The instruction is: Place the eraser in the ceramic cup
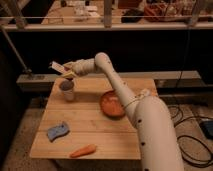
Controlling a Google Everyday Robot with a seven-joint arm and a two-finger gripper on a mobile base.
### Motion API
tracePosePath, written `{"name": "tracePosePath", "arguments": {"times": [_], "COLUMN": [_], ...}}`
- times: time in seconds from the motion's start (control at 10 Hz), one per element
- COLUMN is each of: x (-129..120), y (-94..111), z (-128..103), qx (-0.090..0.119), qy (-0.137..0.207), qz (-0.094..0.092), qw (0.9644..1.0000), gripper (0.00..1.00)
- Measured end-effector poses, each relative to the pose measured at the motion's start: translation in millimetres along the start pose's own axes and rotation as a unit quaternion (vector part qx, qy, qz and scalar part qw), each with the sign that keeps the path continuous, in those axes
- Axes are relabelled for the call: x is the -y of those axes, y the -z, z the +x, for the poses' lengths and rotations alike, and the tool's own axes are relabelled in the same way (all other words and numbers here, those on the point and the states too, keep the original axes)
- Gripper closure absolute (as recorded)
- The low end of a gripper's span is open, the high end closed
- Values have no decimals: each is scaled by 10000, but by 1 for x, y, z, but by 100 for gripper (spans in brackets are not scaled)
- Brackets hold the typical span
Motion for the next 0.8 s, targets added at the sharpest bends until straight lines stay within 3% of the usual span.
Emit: {"name": "tracePosePath", "arguments": {"times": [0.2, 0.4, 0.6, 0.8], "x": [-8, -14, -20, -22], "y": [-1, 1, -1, -1], "z": [5, -5, -16, -18], "qx": [544, 1066, 1323, 1365], "qy": [-278, -496, -581, -616], "qz": [-81, -172, -284, -368], "qw": [9981, 9929, 9891, 9880], "gripper": [100, 100, 100, 100]}}
